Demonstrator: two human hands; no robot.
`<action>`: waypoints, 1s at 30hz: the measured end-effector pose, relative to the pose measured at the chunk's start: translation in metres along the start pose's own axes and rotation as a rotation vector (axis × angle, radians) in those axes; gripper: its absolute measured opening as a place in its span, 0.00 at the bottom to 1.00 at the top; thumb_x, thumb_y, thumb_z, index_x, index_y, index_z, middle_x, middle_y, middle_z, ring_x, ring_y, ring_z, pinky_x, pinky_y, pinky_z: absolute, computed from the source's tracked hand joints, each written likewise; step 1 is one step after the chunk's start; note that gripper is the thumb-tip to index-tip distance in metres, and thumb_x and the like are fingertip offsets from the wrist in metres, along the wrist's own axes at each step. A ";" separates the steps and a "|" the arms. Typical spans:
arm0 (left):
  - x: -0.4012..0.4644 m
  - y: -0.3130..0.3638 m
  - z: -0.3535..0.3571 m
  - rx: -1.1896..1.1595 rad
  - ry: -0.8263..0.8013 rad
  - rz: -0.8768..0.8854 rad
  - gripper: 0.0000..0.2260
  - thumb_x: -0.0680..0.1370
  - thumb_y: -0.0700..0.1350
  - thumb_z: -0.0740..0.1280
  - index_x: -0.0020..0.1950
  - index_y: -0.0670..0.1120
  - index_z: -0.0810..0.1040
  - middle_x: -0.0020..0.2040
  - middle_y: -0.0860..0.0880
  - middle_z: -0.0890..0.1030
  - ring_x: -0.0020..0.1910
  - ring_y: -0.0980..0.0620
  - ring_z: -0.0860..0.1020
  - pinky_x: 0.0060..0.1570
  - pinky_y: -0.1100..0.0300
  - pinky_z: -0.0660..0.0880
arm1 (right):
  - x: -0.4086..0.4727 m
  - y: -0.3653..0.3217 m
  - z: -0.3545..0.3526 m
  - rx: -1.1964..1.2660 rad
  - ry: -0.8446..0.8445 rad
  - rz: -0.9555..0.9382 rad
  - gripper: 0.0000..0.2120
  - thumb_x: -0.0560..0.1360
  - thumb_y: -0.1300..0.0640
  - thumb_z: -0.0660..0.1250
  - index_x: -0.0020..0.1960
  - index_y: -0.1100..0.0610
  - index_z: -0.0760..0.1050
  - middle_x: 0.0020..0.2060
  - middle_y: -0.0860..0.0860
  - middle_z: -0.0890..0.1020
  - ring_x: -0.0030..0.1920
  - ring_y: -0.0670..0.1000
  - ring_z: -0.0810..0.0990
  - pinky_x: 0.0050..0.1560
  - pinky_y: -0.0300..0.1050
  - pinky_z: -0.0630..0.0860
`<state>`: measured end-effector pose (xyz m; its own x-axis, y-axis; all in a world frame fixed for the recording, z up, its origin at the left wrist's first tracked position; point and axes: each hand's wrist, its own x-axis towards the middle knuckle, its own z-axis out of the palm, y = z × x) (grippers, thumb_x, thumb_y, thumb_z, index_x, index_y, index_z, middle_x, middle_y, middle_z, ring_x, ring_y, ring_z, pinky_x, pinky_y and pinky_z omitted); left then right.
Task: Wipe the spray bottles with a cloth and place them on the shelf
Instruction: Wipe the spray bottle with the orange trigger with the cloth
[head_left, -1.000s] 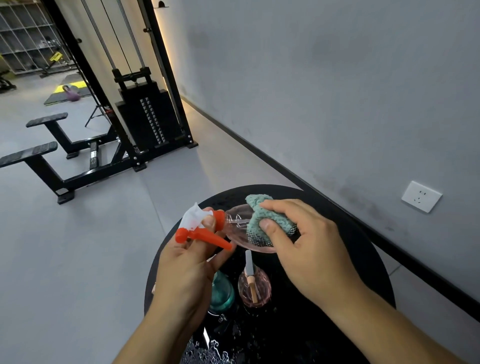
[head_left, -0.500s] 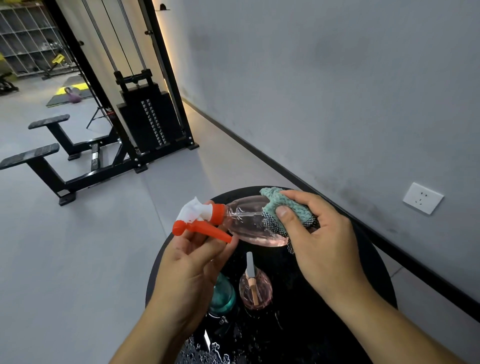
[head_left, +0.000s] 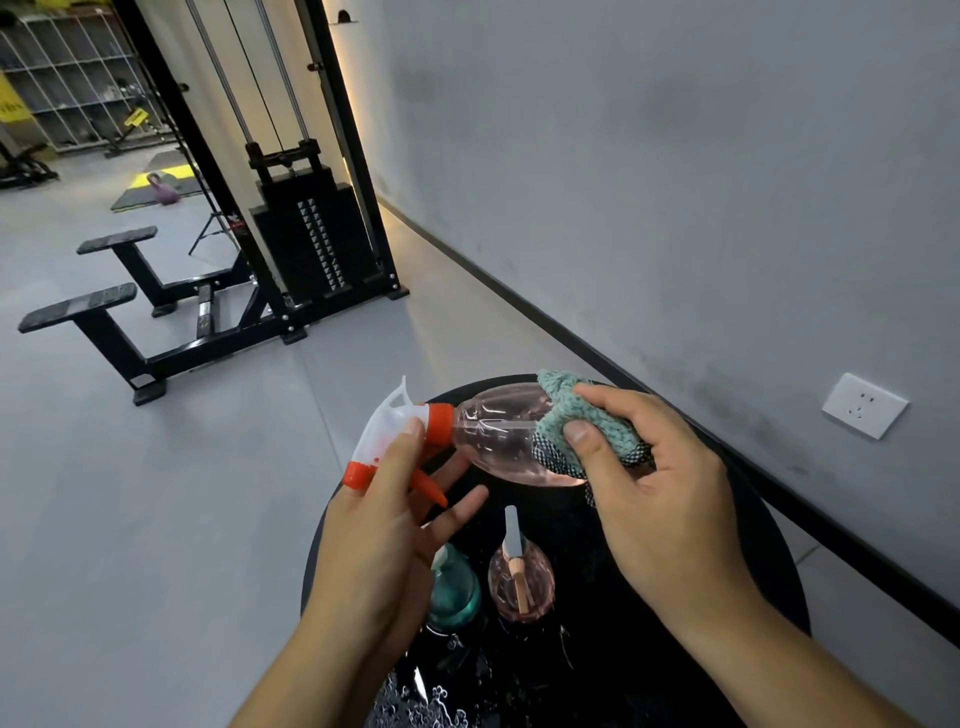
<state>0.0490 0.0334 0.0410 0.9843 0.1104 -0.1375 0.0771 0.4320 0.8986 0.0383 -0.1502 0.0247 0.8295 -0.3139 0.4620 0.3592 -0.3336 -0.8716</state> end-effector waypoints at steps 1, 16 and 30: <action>0.000 -0.001 0.000 0.005 0.006 -0.016 0.13 0.84 0.49 0.66 0.63 0.44 0.84 0.59 0.43 0.87 0.58 0.42 0.87 0.59 0.41 0.81 | 0.000 0.000 0.000 -0.003 0.005 -0.011 0.12 0.78 0.59 0.73 0.59 0.48 0.83 0.55 0.42 0.83 0.57 0.38 0.81 0.53 0.27 0.76; -0.004 -0.015 0.007 0.071 -0.004 0.075 0.14 0.83 0.48 0.66 0.63 0.43 0.84 0.56 0.42 0.88 0.56 0.43 0.87 0.57 0.51 0.84 | 0.000 0.000 0.006 -0.239 -0.193 -0.207 0.15 0.80 0.58 0.70 0.66 0.51 0.81 0.60 0.37 0.78 0.63 0.40 0.78 0.63 0.42 0.79; -0.003 -0.022 0.012 0.167 -0.019 0.130 0.12 0.81 0.47 0.68 0.59 0.43 0.86 0.53 0.43 0.89 0.53 0.44 0.88 0.49 0.58 0.84 | 0.003 0.001 0.003 -0.331 -0.263 -0.108 0.15 0.80 0.56 0.69 0.66 0.49 0.81 0.62 0.39 0.81 0.63 0.38 0.77 0.65 0.33 0.74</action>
<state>0.0460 0.0129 0.0267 0.9904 0.1378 -0.0095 -0.0270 0.2608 0.9650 0.0429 -0.1487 0.0250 0.8907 -0.0387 0.4529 0.3289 -0.6328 -0.7010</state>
